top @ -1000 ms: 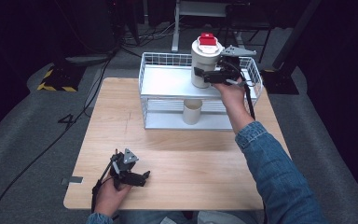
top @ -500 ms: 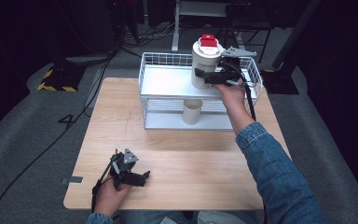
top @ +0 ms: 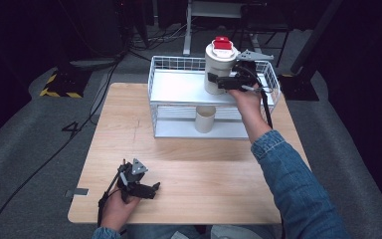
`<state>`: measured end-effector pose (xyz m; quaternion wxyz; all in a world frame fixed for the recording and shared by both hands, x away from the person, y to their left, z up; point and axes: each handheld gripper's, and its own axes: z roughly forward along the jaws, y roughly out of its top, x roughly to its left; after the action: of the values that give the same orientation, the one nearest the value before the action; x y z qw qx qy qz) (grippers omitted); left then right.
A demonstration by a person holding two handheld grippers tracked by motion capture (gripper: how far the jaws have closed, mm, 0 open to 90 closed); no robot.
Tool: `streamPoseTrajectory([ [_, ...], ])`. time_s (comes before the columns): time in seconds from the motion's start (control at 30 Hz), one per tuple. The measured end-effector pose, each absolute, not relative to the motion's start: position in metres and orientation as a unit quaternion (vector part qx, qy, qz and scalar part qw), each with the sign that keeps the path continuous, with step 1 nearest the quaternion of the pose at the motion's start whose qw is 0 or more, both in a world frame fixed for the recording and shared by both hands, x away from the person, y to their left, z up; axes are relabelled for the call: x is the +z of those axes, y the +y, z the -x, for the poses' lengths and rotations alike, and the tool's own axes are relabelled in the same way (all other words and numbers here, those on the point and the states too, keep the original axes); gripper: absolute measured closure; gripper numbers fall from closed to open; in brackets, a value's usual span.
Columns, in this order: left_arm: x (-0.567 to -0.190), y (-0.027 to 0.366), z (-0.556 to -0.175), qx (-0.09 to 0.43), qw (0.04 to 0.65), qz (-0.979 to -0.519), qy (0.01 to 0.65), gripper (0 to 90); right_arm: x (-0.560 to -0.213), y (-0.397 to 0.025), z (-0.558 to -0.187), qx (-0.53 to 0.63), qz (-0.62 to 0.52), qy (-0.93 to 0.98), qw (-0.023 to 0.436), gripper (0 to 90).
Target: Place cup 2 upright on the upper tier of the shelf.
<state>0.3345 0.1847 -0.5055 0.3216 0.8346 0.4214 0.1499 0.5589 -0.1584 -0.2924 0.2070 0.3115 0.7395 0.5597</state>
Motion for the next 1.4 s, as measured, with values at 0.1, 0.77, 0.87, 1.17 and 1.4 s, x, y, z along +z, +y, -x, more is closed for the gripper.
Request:
streamPoseTrajectory([
  [0.1, -0.505, 0.185, -0.334, 0.150, 0.322, -0.834, 0.422, 0.3, -0.293, -0.159, -0.560, 0.561, -0.309, 0.740, 0.206, 9.6],
  [0.77, -0.506, 0.185, -0.335, 0.151, 0.322, -0.835, 0.421, 0.3, -0.273, -0.179, -0.533, 0.543, -0.313, 0.747, 0.223, 1.1],
  [0.87, -0.506, 0.185, -0.335, 0.151, 0.322, -0.835, 0.421, 0.3, -0.270, -0.182, -0.526, 0.543, -0.307, 0.749, 0.224, 1.3],
  [1.17, -0.506, 0.185, -0.335, 0.151, 0.322, -0.835, 0.421, 0.3, -0.262, -0.200, -0.495, 0.540, -0.288, 0.759, 0.221, 1.5],
  [1.4, -0.505, 0.185, -0.335, 0.150, 0.320, -0.836, 0.420, 0.3, -0.264, -0.212, -0.473, 0.539, -0.273, 0.766, 0.218, 1.6],
])
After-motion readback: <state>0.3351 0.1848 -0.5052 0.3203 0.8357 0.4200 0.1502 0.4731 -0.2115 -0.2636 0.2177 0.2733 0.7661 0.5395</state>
